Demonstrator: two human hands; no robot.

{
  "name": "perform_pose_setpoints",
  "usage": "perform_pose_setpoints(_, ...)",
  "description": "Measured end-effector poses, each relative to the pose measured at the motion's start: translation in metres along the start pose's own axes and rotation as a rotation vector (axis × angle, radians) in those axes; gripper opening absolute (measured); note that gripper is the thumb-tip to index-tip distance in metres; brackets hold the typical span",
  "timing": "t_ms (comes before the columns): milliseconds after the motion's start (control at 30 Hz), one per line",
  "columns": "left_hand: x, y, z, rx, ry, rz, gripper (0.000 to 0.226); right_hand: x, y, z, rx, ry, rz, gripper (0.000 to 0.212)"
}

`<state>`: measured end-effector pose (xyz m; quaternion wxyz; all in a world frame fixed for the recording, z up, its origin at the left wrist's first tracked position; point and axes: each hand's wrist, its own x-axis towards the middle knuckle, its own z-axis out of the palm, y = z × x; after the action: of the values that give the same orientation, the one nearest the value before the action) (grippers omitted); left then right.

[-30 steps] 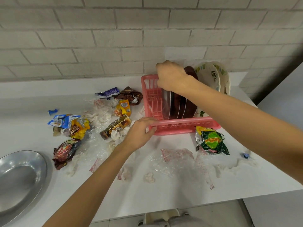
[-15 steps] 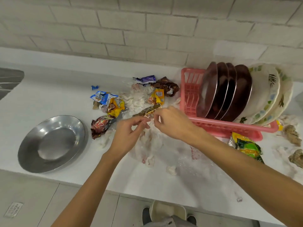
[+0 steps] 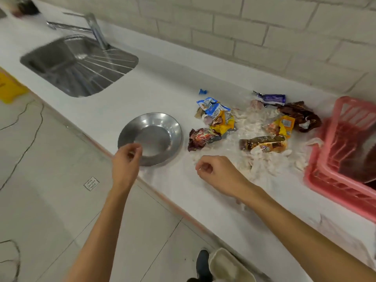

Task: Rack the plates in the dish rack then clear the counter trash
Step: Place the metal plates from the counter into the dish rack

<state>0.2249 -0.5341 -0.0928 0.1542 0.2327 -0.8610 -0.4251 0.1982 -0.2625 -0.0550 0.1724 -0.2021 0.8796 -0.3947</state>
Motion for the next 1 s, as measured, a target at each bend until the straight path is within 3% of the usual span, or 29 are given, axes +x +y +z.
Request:
perform_pose_setpoints(100,0.017,-0.035,-0.018,0.049,0.063,-0.231,0.019,0.007,-0.002,0.013,0.06,-0.033,0.005,0.011)
perform_pose_setpoints(200,0.019,-0.049,-0.02,-0.113,-0.036,-0.459,0.032,0.009,-0.001,0.017,0.067,-0.061,0.01,0.011)
perform_pose_setpoints(333,0.022,-0.058,-0.011,-0.346,-0.144,-0.582,0.027,0.01,0.002,0.013,0.08,-0.058,0.032,0.011)
perform_pose_setpoints(600,0.021,-0.053,-0.003,-0.551,-0.038,-0.576,0.014,0.002,0.003,-0.006,0.146,-0.045,0.091,0.013)
perform_pose_setpoints(1000,0.01,-0.044,0.005,-0.548,0.009,-0.534,0.013,0.016,-0.002,-0.031,0.182,0.006,0.049,0.014)
